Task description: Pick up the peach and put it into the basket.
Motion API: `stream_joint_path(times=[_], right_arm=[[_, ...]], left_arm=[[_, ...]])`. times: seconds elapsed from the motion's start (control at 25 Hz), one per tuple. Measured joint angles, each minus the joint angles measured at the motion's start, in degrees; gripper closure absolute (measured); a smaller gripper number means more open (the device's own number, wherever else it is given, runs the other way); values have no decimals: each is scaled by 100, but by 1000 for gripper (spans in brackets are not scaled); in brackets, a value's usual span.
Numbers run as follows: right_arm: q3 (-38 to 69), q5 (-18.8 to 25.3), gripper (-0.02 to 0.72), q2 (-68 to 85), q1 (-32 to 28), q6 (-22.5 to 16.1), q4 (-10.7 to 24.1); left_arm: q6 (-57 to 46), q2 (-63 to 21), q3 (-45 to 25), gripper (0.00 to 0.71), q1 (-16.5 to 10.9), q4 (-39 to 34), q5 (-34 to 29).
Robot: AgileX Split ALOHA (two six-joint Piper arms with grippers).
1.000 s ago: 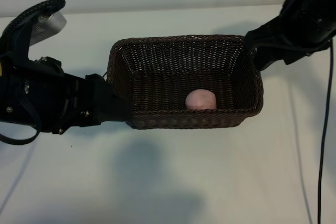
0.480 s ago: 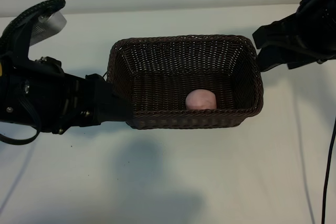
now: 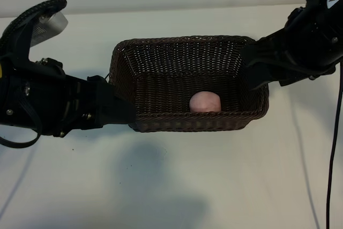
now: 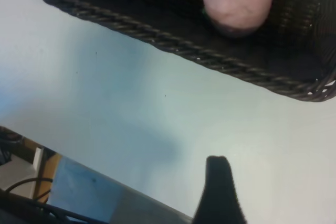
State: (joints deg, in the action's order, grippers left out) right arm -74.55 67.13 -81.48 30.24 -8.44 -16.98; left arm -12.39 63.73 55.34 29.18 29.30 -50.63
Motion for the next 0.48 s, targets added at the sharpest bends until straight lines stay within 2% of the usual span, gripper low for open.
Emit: stream_joint_path(times=[0.24,0.48], right_arm=[[297,-136,194,4,66,-128,38],[523,-213,194,11,66,-140,-127]], left_arm=[[0,0,0,157,0,0,0],[0,0,0,157,0,0,0]])
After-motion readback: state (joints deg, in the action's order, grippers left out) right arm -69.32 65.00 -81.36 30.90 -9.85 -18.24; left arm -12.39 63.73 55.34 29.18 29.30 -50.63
